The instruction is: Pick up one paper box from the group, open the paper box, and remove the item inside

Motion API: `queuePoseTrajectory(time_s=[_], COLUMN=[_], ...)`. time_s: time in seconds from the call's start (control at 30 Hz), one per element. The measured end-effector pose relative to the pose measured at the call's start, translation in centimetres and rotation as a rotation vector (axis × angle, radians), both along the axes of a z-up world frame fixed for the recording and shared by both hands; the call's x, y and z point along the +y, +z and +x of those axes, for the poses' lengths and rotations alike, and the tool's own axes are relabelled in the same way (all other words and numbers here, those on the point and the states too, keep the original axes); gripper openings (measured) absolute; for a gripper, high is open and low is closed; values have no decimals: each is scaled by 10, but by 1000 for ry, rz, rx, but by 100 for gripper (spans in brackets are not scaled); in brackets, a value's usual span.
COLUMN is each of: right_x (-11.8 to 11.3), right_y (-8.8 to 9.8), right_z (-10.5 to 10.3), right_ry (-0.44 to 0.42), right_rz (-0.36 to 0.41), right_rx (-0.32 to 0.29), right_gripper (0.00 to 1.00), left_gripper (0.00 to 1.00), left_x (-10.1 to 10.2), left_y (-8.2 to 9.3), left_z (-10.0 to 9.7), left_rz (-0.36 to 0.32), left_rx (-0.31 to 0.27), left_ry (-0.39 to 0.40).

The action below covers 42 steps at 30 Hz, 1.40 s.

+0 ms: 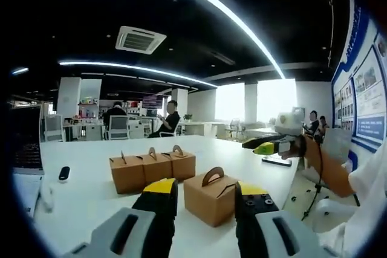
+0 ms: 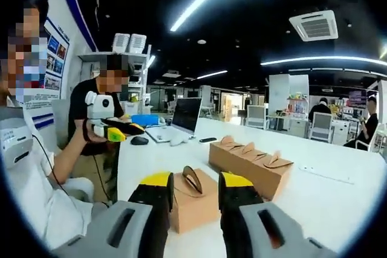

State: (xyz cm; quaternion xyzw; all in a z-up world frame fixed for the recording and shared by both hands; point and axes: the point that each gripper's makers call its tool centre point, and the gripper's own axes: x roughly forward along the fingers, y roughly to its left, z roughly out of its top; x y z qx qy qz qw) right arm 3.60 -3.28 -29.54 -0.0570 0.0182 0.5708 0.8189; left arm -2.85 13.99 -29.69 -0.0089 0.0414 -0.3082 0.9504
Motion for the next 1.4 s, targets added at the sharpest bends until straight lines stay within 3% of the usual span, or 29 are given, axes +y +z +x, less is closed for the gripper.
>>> queuePoseTrajectory(time_s=[0.47,0.83,1.2,1.4], right_x=[-15,-18,-19,-14], right_y=[2,5,-3,-10], right_z=[-6,-12,-11,-7], right_ry=[-32,-22,-25,-28], right_rz=[49,74,70,60], right_rx=[-9,-9,12,26], right_gripper=[30,30,29,29], left_gripper=[39,39,37,36], left_x=[-2,-18,-19,-21], left_y=[-1,-6,-7,-18], left_z=[3,9,14,21], left_rz=[1,35,36,51], left_rx=[-3,-11,-9,10], left_ry=[3,-2,-3,-2])
